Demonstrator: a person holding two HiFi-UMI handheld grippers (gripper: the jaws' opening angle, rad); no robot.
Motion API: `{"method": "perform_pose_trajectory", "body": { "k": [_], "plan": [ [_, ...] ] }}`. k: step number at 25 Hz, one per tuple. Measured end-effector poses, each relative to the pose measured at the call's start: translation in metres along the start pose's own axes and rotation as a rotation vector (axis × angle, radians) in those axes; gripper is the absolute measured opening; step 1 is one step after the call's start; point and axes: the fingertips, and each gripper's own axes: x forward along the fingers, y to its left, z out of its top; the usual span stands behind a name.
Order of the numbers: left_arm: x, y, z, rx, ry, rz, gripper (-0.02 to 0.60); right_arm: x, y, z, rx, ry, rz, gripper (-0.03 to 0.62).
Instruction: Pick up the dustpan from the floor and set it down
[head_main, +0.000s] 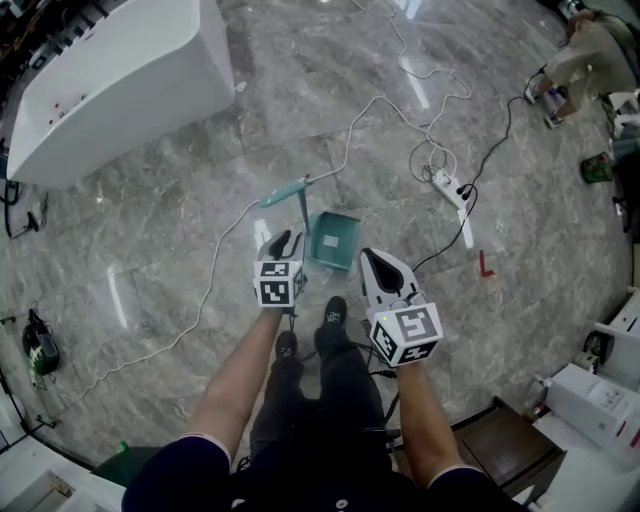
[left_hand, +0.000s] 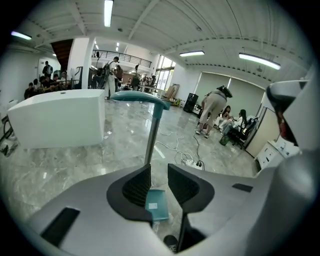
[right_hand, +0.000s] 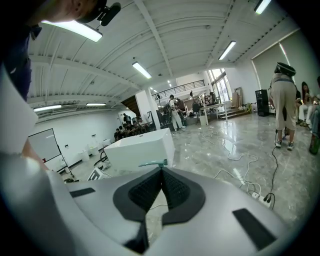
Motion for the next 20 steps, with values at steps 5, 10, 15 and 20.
{"method": "perform_pose_trajectory", "body": {
  "k": [5, 10, 15, 20],
  "plan": [
    [-0.060, -0.028, 0.000, 0.030, -0.040, -0.130, 0.107, -0.009, 0.024, 0.005, -0.009, -0.020, 0.005, 0.006],
    [-0.129, -0.040, 0.028, 0.111, -0.143, -0.173, 0.014, -0.024, 0.062, 0.018, -0.016, -0.056, 0.017, 0.006],
    [-0.198, -0.061, 0.064, 0.158, -0.255, -0.233, 0.014, -0.045, 0.099, 0.040, -0.038, -0.107, 0.033, 0.006],
    [-0.264, -0.085, 0.100, 0.186, -0.343, -0.322, 0.014, -0.067, 0.136, 0.071, -0.068, -0.184, 0.052, 0.006]
  ]
}}
